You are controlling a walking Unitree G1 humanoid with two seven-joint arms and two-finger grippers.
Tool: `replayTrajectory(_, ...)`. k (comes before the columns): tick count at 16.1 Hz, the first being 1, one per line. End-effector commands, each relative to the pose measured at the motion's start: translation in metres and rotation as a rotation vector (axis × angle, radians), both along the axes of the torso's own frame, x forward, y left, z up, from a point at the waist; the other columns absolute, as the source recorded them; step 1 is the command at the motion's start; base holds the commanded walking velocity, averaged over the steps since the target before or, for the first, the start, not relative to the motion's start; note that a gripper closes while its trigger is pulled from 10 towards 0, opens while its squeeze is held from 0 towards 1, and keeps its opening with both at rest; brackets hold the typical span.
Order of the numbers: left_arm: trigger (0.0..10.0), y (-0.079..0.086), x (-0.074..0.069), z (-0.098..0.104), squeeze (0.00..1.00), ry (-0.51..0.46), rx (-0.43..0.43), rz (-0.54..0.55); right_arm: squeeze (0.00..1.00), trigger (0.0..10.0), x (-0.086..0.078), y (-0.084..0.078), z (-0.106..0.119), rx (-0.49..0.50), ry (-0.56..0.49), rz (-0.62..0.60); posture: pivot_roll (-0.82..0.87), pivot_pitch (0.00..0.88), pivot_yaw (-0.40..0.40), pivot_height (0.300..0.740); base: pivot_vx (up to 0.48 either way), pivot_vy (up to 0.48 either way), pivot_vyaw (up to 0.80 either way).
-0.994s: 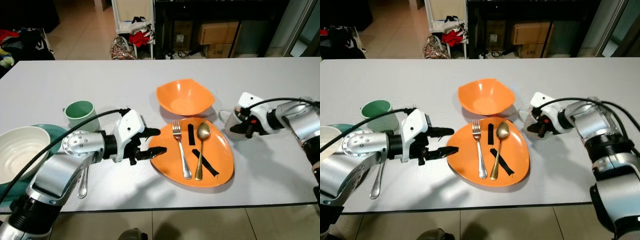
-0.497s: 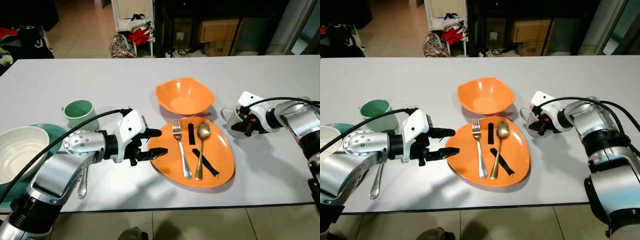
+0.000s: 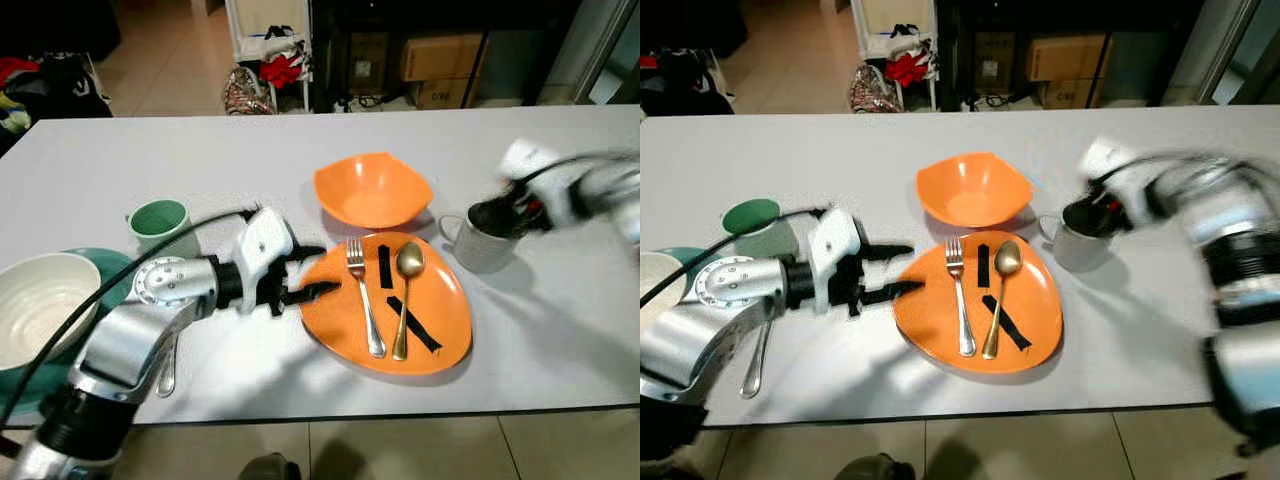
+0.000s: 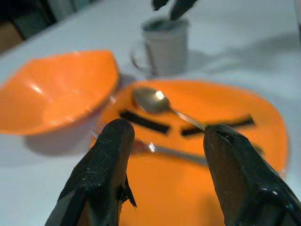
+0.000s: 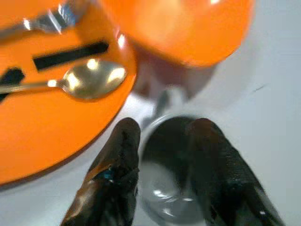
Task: Setting the table
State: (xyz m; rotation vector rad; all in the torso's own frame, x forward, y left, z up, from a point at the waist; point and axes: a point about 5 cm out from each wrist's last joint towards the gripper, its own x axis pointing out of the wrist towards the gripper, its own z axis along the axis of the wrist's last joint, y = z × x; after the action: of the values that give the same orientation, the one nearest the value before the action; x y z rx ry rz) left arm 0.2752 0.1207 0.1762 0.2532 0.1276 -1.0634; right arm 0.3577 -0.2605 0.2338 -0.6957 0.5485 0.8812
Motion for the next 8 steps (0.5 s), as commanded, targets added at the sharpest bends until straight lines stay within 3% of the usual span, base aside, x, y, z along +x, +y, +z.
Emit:
replayTrajectory(1,10.0,0.005,0.002,0.008,0.0,-0.041,-0.051,0.059,0.94,10.0,-0.004,0.005,0.017,0.064,-0.054,0.04,-0.01,0.0,0.069,0.74,0.0,0.0,0.0)
replayTrajectory(2,10.0,0.007,0.001,0.01,0.0,-0.054,-0.098,0.117,0.71,10.0,-0.009,0.006,0.023,0.109,-0.096,0.029,-0.01,0.0,0.069,0.74,0.0,0.0,0.0)
replayTrajectory(3,10.0,0.009,0.002,0.01,0.0,-0.072,-0.131,0.185,0.0,10.0,-0.015,0.008,0.023,0.154,-0.135,0.015,0.0,0.0,0.06,0.74,0.0,0.0,0.0)
replayTrajectory(5,10.0,0.02,0.0,0.008,0.0,-0.111,-0.242,0.499,0.0,10.0,-0.042,0.034,0.011,0.438,-0.271,-0.175,-0.02,0.0,0.065,0.74,0.0,0.0,0.0)
replayTrajectory(7,10.0,0.022,-0.003,0.005,0.0,-0.109,-0.24,0.572,0.0,10.0,-0.058,0.047,0.003,0.503,-0.321,-0.235,-0.02,0.0,0.062,0.74,0.0,-0.15,0.0)
replayTrajectory(8,10.0,0.018,-0.007,0.0,0.0,-0.116,-0.23,0.62,0.0,10.0,-0.073,0.065,-0.007,0.54,-0.44,-0.346,-0.02,0.0,0.056,0.74,0.0,-0.435,0.0)
